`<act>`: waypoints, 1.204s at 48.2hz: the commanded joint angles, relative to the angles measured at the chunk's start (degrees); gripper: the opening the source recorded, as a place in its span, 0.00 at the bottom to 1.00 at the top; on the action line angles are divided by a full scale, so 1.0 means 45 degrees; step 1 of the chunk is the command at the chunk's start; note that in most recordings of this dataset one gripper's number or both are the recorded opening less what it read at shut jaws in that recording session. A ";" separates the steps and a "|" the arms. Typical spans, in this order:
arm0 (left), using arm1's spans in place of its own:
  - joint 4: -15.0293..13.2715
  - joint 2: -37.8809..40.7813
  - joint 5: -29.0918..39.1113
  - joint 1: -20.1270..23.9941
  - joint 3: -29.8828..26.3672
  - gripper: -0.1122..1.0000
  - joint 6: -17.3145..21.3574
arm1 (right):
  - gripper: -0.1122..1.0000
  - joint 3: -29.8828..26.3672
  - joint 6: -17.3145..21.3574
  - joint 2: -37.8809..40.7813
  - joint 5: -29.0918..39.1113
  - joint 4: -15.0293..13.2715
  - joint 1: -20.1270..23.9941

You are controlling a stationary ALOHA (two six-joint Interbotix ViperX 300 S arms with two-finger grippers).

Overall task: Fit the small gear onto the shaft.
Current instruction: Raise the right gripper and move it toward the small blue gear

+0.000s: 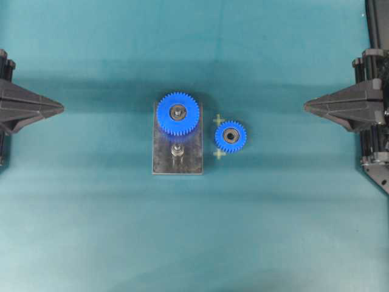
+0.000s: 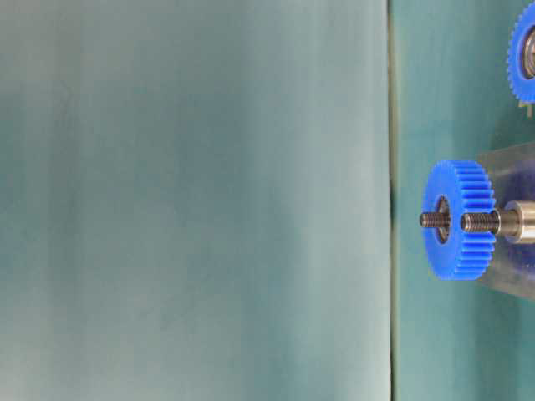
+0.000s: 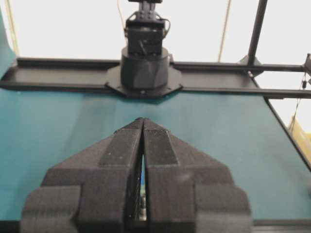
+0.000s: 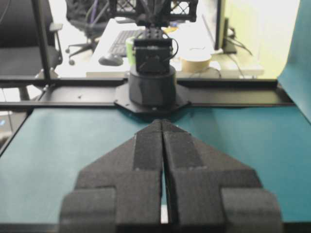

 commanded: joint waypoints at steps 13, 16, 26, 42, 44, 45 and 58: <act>0.0137 0.1816 0.0684 -0.0020 -0.0684 0.10 -0.0293 | 0.11 0.0293 0.1133 0.0195 0.2500 0.1309 -0.0098; 0.0117 0.2246 0.1172 0.0039 -0.0742 0.10 -0.0293 | 0.11 0.0195 0.1270 0.0273 0.3379 0.1309 -0.0215; 0.0137 0.3555 0.2012 0.0273 -0.1016 0.10 -0.0215 | 0.11 -0.0586 0.1367 0.1172 0.6074 0.1367 -0.0859; 0.0156 0.5840 0.2813 0.0293 -0.2187 0.10 0.0117 | 0.11 -0.2051 0.1445 0.3887 0.8105 0.1367 -0.1797; 0.0156 0.5996 0.2813 0.0293 -0.2324 0.10 0.0293 | 0.11 -0.2305 0.1445 0.4336 0.8203 0.1348 -0.1875; 0.0156 0.6055 0.2793 0.0293 -0.2383 0.10 0.0371 | 0.11 -0.2402 0.1426 0.4570 0.8242 0.1367 -0.1895; 0.0156 0.6094 0.2793 0.0352 -0.2578 0.10 0.0723 | 0.11 -0.3965 0.1445 0.7754 0.8379 0.1406 -0.2441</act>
